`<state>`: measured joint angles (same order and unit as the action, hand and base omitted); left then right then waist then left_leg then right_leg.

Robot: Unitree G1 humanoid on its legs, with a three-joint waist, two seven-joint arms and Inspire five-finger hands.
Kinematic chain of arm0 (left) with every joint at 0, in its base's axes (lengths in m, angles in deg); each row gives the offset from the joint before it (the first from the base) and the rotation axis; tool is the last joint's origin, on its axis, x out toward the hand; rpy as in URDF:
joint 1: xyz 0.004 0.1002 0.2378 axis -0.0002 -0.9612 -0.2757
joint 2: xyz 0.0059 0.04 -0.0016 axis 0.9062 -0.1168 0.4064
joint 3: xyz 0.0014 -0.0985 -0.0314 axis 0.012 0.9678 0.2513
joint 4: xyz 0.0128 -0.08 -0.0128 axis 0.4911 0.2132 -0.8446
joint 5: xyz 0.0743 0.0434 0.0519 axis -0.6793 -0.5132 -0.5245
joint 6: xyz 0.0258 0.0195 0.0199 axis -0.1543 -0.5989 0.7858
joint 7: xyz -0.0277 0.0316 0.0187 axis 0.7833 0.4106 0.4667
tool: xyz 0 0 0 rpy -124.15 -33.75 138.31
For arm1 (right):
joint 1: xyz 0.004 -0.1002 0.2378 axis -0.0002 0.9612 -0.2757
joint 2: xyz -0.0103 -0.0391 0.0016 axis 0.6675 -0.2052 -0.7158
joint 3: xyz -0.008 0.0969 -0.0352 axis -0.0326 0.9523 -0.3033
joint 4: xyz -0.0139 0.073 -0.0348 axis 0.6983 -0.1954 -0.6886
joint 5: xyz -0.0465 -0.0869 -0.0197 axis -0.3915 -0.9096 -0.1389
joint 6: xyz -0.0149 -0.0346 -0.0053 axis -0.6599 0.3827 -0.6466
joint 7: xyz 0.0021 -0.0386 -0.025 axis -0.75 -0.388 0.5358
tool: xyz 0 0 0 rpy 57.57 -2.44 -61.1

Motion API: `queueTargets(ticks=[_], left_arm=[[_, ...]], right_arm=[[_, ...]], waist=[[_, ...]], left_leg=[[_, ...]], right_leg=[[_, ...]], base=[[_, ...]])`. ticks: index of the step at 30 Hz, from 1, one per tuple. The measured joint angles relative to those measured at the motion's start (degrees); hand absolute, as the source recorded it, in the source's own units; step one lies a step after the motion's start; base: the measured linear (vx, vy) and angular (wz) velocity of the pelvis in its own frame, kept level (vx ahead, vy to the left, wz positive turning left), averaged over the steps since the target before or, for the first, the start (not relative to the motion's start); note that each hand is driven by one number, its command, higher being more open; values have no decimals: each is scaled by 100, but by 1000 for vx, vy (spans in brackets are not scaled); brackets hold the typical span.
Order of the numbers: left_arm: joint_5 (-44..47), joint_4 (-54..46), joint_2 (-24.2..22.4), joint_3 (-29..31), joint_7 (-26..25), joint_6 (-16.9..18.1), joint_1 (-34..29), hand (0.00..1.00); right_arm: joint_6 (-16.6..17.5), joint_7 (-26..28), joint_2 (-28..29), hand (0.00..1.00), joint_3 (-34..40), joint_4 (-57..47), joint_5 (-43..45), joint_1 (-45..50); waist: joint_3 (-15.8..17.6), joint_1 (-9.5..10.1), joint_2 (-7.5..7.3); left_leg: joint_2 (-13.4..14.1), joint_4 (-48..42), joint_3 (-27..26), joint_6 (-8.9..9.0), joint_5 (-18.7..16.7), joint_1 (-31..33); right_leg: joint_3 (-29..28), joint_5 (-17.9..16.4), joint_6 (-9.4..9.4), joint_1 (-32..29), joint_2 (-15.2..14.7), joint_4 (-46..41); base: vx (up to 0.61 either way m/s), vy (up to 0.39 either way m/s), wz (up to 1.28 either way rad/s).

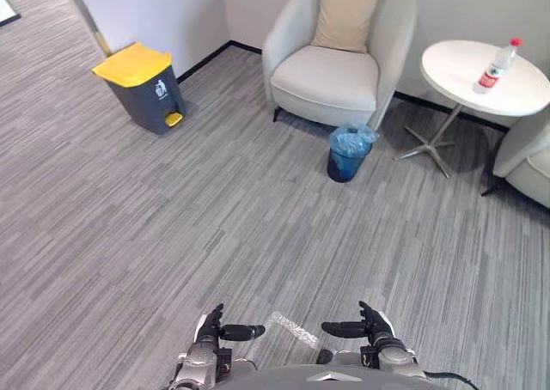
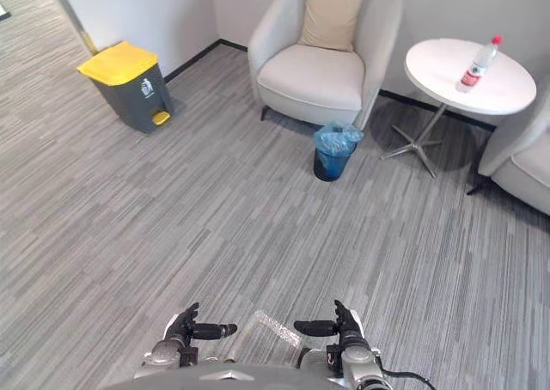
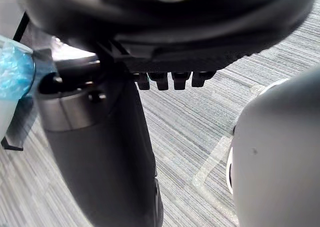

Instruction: Organize the slippers on the shoe rack

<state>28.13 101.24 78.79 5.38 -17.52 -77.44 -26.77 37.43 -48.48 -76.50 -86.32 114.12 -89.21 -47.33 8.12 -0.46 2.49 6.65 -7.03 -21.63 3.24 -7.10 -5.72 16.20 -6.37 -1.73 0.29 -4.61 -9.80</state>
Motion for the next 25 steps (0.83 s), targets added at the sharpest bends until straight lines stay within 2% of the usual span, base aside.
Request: queueTargets(ticks=[3, 6, 7, 9, 10, 12, 14, 15, 16, 17, 18, 22, 25], left_arm=[[-5, -1, -33, -1, -6, 0, -12, 100], [-59, -13, 12, 2, 9, 6, 27, 100], [-60, -16, 29, 15, 11, 6, 42, 100], [-55, -30, 32, 60, 10, 3, 85, 100], [-55, -41, 22, 70, 12, 9, 96, 100], [-57, -67, -22, 77, 9, 13, 97, 100], [-54, -92, -43, 85, 9, 13, 101, 100], [-53, -106, -72, 169, 0, 13, 91, 100], [-52, -106, -84, 182, -7, 13, 84, 100], [-51, -105, -137, 188, -23, 13, 56, 100], [-2, -114, -192, 248, -17, 3, 75, 100], [-3, -153, -141, 271, -16, 3, 31, 100], [1, -148, -160, 266, 22, -10, -23, 100]], right_arm=[[4, -8, -23, 100, 0, 49, 0, 1], [16, -17, 12, 100, 6, 73, 5, 3], [21, -16, 15, 100, 0, 80, 5, 2], [24, -12, 19, 100, 9, 82, 9, 0], [23, -19, 22, 100, 45, 81, 25, 7], [20, -48, -6, 100, 59, 90, 45, 6], [10, -106, -6, 100, 238, 67, 137, 7], [9, -130, -6, 100, 289, 62, 223, 19], [9, -132, -7, 100, 319, 60, 228, 26], [10, -134, -46, 100, 339, 36, 225, 56], [-3, -137, -5, 100, 437, -40, 228, 99], [0, -189, 101, 100, 500, -136, 228, 212], [-6, -185, 89, 100, 554, -63, 225, 243]], waist=[[4, 2, 48], [62, 2, -30], [70, 21, -44], [118, 78, -41], [151, 144, -47], [163, 183, 8], [202, 189, 29], [203, 195, 36], [196, 195, 60], [161, 195, 211], [129, 193, 226], [95, 207, 30], [-7, 239, 103]], left_leg=[[82, 12, 0, 44, 37, -112], [217, -404, 4, 112, -9, -25], [322, -763, 1, 179, -81, 124], [538, -1521, 20, 180, -157, 377], [598, -2052, 388, 45, -245, 581], [427, -1985, 916, 40, -522, 562], [68, -1644, 1651, 44, -723, 608], [-135, -1345, 2058, 37, -720, 675], [-174, -1164, 2213, 47, -692, 671], [-131, -877, 2406, 59, -465, 700], [-127, -853, 2215, -8, -479, 643], [-221, -511, 2007, -78, -398, 336], [-254, -179, 1922, -23, -301, 37]], right_leg=[[-71, 180, 60, 242, 136, 376], [-149, 394, 117, 491, 275, 822], [-223, 457, 146, 505, 310, 915], [-500, 532, 216, 509, 400, 964], [-854, 569, 281, 512, 449, 951], [-1146, 571, 307, 474, 482, 930], [-1572, 579, 300, 425, 471, 912], [-1818, 578, 284, 349, 471, 849], [-1881, 581, 253, 308, 495, 835], [-2008, 595, 179, 276, 632, 823], [-2111, 673, 71, 349, 619, 910], [-2193, 550, 9, 375, 479, 824], [-2172, 453, -38, 413, 473, 777]], base=[[-2, -77, -17], [-61, -100, -17], [-71, -56, -40], [-51, -42, -79], [-39, -15, -105], [-32, 13, -95], [-30, 113, -109], [-37, 158, -110], [-27, 188, -104], [38, 168, -88], [81, 168, -76], [134, 89, -25], [175, 17, -7]])
